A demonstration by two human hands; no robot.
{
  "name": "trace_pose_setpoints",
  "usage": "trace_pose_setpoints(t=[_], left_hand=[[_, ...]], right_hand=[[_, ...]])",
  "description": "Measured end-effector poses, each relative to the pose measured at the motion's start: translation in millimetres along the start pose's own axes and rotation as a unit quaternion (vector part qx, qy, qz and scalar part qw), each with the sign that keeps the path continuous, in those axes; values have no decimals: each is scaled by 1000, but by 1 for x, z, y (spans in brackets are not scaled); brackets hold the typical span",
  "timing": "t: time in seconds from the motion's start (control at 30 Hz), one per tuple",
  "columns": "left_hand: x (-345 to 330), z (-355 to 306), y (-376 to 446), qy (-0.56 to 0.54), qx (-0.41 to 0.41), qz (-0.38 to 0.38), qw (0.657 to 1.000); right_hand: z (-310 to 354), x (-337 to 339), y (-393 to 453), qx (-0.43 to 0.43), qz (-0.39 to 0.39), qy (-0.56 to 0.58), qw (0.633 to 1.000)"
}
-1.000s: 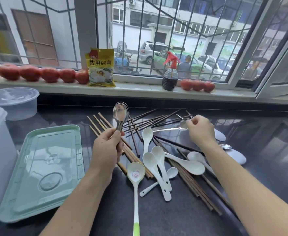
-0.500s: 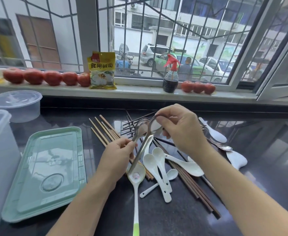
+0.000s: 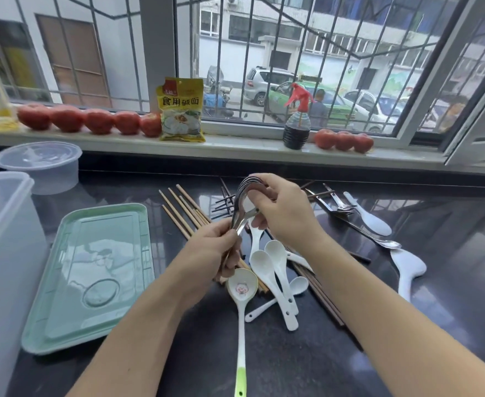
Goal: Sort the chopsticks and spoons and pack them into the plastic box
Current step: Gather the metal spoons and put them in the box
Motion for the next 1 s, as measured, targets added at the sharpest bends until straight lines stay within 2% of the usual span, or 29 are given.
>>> trace_pose_setpoints(t=[0.1, 0.2, 0.3, 0.5, 0.6, 0.83, 0.93, 1.0], left_hand=[[-4, -5, -7, -140, 13, 89, 986], [-4, -6, -9, -177, 21, 127, 976], [-4, -4, -6, -175, 32, 128, 976], [1, 5, -2, -139, 52, 69, 987], [1, 5, -3, -109, 69, 55, 990], [-7, 5, -6, -11, 79, 58, 995], [-7, 5, -5, -6, 66, 62, 996], [-6, 5, -5, -14, 67, 67, 995]], right_hand=[[-1, 4, 1, -17, -8, 3, 1000], [-5, 4, 2, -24, -12, 0, 1000], [-5, 3, -1, -4, -10, 5, 1000], [-4, -1, -1, 73, -25, -67, 995], [-1, 0, 0, 93, -12, -67, 993], [2, 5, 3, 99, 21, -102, 990], [1, 4, 3, 89, 56, -57, 993], [-1, 1, 3, 78, 48, -62, 994]])
Point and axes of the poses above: each hand's wrist, its own y-axis towards the middle knuckle, its own x-axis out of the back of the hand, z = x × y, the point moved 4 cm from there along y, towards the middle knuckle, and after that the axes turned 15 degrees about z, right-handed, at the moved point
